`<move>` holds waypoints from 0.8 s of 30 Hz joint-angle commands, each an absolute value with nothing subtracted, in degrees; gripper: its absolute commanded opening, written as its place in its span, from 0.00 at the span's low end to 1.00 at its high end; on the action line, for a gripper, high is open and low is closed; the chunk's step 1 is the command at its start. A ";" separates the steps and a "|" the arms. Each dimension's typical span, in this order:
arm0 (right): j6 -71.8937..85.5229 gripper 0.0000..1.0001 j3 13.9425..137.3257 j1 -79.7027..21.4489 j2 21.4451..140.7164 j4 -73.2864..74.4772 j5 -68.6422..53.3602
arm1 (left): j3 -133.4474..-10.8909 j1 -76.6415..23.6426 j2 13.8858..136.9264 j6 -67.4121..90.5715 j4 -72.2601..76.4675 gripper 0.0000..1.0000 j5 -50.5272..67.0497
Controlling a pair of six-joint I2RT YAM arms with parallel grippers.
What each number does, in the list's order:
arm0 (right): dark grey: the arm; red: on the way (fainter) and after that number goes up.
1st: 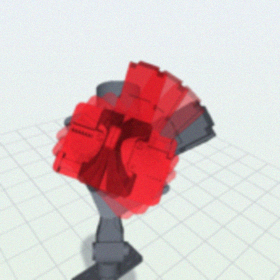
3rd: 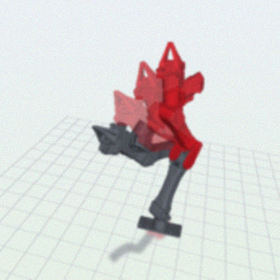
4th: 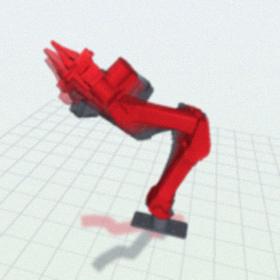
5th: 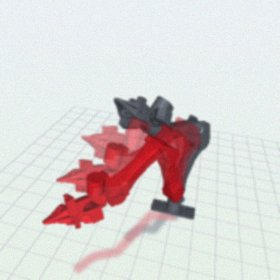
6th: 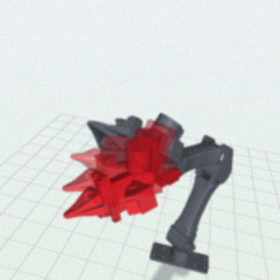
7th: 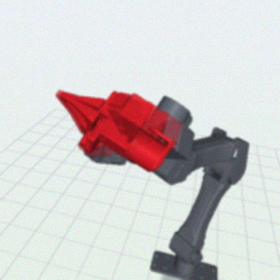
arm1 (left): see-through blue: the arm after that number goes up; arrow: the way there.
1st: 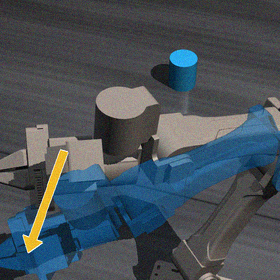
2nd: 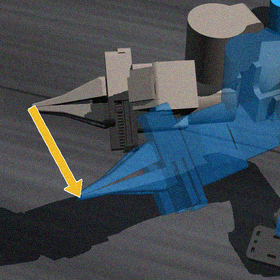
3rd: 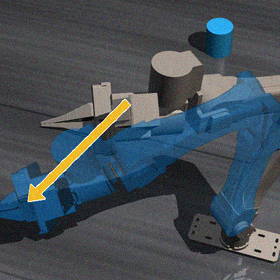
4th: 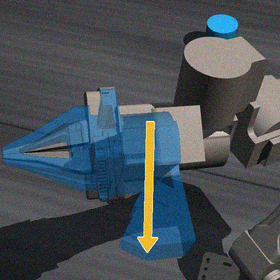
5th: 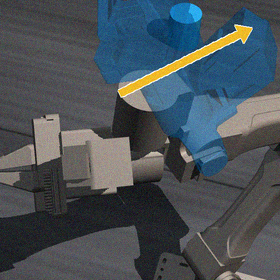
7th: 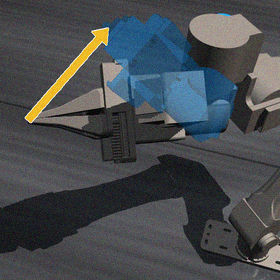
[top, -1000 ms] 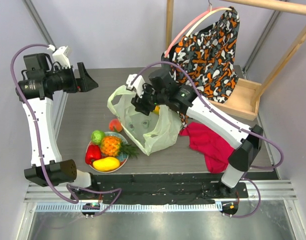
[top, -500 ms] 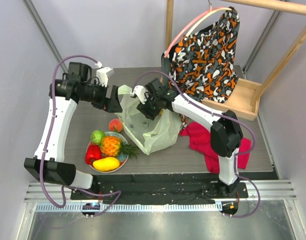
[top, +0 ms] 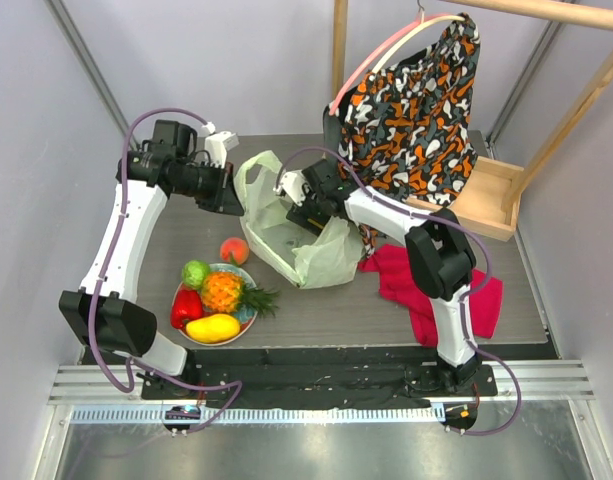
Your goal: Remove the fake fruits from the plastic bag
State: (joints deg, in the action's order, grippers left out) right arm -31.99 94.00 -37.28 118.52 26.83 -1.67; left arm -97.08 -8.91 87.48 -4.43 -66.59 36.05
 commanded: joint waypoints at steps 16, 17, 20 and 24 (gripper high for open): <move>-35.69 0.48 104.60 -32.88 124.65 22.93 -10.87 | -94.66 -9.14 86.92 -3.08 -63.99 0.00 38.50; -34.12 0.47 103.89 -32.35 122.80 23.46 -14.55 | -94.48 -9.05 86.84 -3.08 -63.90 0.00 38.32; -32.96 0.50 101.96 -30.33 116.90 29.42 -29.50 | -93.87 -9.14 86.75 -2.55 -63.19 0.00 38.49; -35.60 0.58 98.11 -30.23 116.01 42.34 -36.04 | -94.13 -9.05 87.36 -2.46 -62.49 0.00 38.93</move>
